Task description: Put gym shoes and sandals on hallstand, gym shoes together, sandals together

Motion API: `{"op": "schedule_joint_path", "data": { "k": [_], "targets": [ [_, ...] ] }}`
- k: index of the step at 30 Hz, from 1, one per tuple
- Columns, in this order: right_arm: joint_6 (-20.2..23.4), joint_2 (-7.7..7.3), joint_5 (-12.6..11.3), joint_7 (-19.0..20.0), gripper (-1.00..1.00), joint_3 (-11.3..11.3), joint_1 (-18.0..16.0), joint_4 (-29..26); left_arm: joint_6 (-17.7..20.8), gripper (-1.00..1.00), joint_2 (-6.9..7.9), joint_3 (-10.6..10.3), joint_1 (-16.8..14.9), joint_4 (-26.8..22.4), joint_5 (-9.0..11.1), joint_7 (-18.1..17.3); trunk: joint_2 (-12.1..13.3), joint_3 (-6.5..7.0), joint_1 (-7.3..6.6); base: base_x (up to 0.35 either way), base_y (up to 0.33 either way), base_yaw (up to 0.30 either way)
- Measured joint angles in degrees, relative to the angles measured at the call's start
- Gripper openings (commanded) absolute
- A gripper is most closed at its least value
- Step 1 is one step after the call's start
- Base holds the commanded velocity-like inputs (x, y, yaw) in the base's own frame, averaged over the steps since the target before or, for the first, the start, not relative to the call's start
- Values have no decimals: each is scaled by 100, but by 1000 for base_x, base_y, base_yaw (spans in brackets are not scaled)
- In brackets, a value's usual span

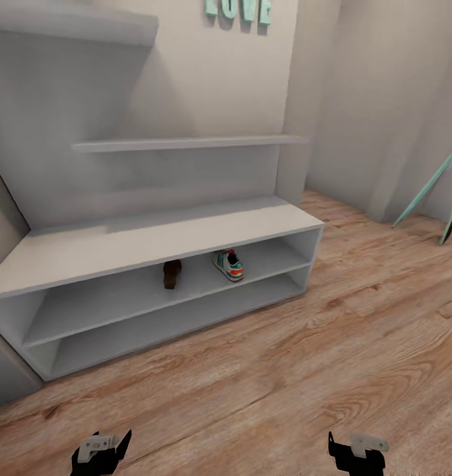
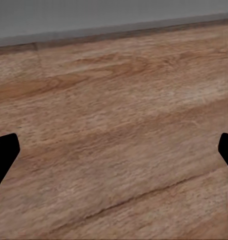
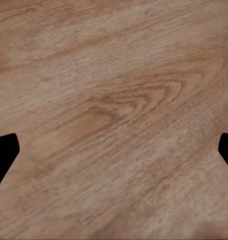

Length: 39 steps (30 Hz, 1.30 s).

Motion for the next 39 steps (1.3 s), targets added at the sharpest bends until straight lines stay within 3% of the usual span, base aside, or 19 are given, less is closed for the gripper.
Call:
{"op": "schedule_joint_path", "data": {
  "k": [34, 39],
  "targets": [
    [0, 9, -14, -6, 100, 2, 0, 0, 4, 100, -3, 2, 0, 0, 9, 13, 1324, 615, -727, 0, 0, -269],
    [0, 9, -14, -6, 100, 2, 0, 0, 7, 100, 1, 2, 0, -5, 0, 238, 1524, 705, -837, 0, 0, -269]
  ]
}}
